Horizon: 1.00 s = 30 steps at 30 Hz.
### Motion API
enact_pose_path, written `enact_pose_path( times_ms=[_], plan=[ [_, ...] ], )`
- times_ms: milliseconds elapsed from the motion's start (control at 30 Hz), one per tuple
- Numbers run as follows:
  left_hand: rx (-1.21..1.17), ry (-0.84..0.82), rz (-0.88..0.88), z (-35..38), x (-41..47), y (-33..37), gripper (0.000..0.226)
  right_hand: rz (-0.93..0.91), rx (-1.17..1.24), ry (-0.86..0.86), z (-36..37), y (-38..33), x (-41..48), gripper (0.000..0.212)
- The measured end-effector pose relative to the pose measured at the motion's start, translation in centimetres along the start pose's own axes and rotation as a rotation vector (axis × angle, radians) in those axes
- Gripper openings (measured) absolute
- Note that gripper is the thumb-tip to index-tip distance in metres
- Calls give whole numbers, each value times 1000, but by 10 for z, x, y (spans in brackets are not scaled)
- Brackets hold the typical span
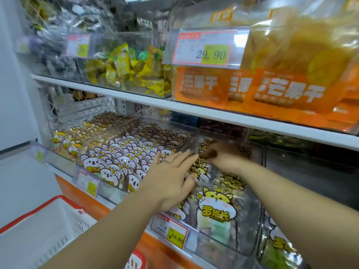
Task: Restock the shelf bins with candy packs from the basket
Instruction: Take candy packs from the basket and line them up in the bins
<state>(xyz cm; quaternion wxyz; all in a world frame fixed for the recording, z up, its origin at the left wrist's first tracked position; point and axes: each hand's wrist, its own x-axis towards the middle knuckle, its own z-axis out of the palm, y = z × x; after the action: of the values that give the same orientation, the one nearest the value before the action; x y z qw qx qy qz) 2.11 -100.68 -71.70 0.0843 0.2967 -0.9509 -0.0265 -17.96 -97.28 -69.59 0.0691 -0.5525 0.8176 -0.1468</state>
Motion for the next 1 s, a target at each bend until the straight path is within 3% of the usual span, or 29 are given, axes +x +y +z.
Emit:
enact_pose_path(
  times_ms=[200,300,367,500,900,1000],
  plan=[
    [39,-141,-43,-13,16,10,52,-228,43,-125,-10,-3,-30,19],
    [58,-105,-26,-11,20,11,49,-127,143,-41,-19,7,-12,27],
    [49,-73,-17,-8,18,10,47,-52,81,65,-9,17,6,30],
    [36,-57,-19,-6,17,8,47,79,-112,12,17,28,31,22],
    [86,-51,-30,-4,18,9,48,-25,-100,-39,3,19,37,12],
    [87,-36,-36,-3,17,10,53,-33,-118,-41,8,18,34,23]
  ],
)
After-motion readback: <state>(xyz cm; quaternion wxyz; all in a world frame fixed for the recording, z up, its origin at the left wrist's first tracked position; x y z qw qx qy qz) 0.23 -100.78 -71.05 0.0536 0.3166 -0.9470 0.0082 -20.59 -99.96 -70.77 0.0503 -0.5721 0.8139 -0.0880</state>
